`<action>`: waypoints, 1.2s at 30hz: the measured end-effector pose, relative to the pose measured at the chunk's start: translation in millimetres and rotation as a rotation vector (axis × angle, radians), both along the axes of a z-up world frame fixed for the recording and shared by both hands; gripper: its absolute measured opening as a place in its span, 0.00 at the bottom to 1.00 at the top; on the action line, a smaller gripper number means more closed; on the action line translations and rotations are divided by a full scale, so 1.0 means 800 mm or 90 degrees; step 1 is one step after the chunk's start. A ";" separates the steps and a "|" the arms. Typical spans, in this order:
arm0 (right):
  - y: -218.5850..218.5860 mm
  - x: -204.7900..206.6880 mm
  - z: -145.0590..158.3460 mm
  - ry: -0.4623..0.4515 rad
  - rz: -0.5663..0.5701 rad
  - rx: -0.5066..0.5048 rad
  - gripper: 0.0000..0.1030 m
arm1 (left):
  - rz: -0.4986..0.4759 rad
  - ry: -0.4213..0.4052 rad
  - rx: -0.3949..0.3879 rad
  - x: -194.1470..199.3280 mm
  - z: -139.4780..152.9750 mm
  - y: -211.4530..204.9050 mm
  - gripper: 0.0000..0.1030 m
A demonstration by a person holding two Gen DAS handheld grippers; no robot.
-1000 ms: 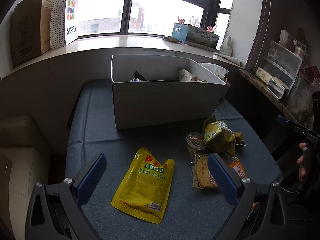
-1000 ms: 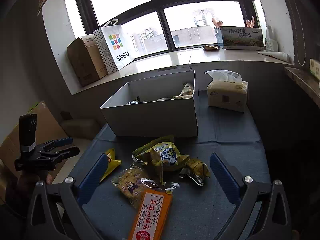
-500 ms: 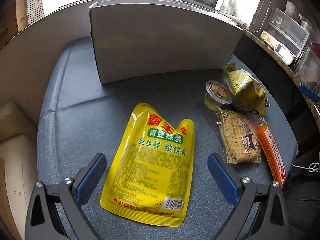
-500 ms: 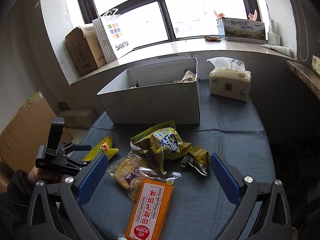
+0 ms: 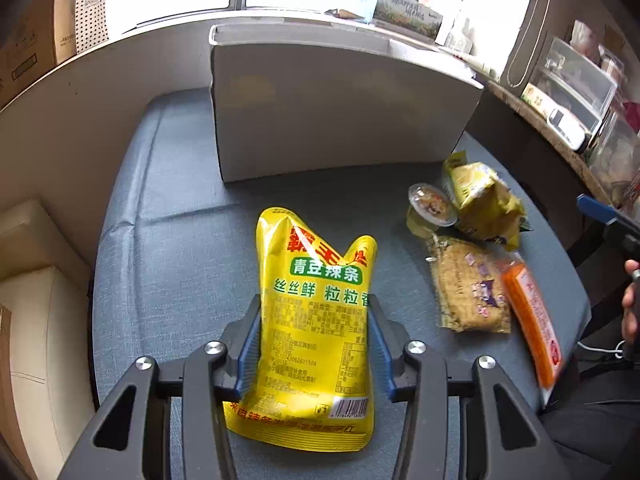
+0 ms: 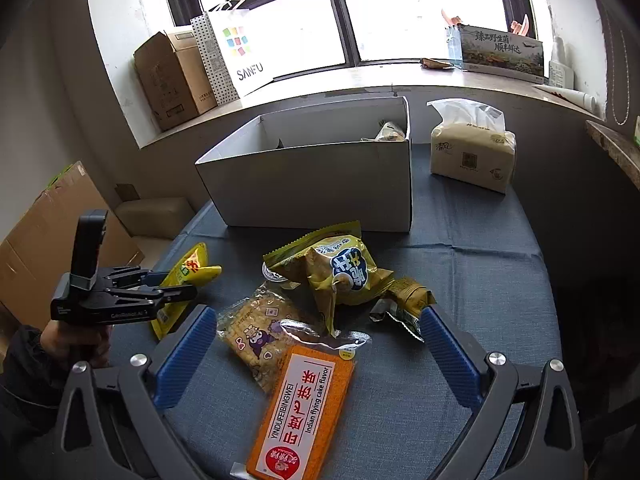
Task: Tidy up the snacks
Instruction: 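Grasp the yellow pickle pouch with the left gripper while the right grasps the yellow chip bag, then drop the yellow pouch and yellow chip bag into the white box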
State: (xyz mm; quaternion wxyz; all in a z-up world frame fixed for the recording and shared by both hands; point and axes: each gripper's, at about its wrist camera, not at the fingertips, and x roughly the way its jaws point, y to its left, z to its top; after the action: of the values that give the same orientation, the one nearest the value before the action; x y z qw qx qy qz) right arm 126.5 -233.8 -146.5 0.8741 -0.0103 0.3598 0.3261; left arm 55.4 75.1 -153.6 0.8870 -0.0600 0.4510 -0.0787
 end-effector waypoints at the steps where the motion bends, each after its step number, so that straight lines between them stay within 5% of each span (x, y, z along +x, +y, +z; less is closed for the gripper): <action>1: 0.001 0.003 -0.002 0.003 0.002 -0.003 1.00 | 0.001 -0.014 -0.003 -0.007 0.010 0.000 0.50; 10: 0.049 0.048 -0.023 -0.020 0.078 -0.088 1.00 | -0.007 -0.125 -0.018 -0.058 0.097 0.000 0.50; 17: 0.092 0.108 -0.062 0.043 0.098 -0.143 1.00 | -0.005 -0.136 -0.033 -0.061 0.101 -0.004 0.50; 18: 0.094 0.114 -0.067 0.055 0.100 -0.136 0.96 | -0.009 -0.132 -0.037 -0.059 0.098 -0.007 0.50; 19: 0.094 0.118 -0.071 0.067 0.109 -0.121 0.64 | -0.010 -0.132 -0.037 -0.058 0.096 -0.010 0.50; 20: 0.094 0.121 -0.074 0.073 0.100 -0.129 0.54 | -0.011 -0.132 -0.037 -0.058 0.095 -0.011 0.50; 36: 0.007 0.052 0.032 -0.015 0.022 0.041 0.53 | 0.030 -0.184 -0.058 -0.012 0.126 -0.007 0.50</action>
State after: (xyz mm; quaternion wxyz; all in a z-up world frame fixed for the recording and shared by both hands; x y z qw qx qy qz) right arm 168.0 -227.9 -120.6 0.8724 0.0080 0.3384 0.3527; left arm 45.4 69.2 -52.7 0.9406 -0.0990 0.3132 -0.0864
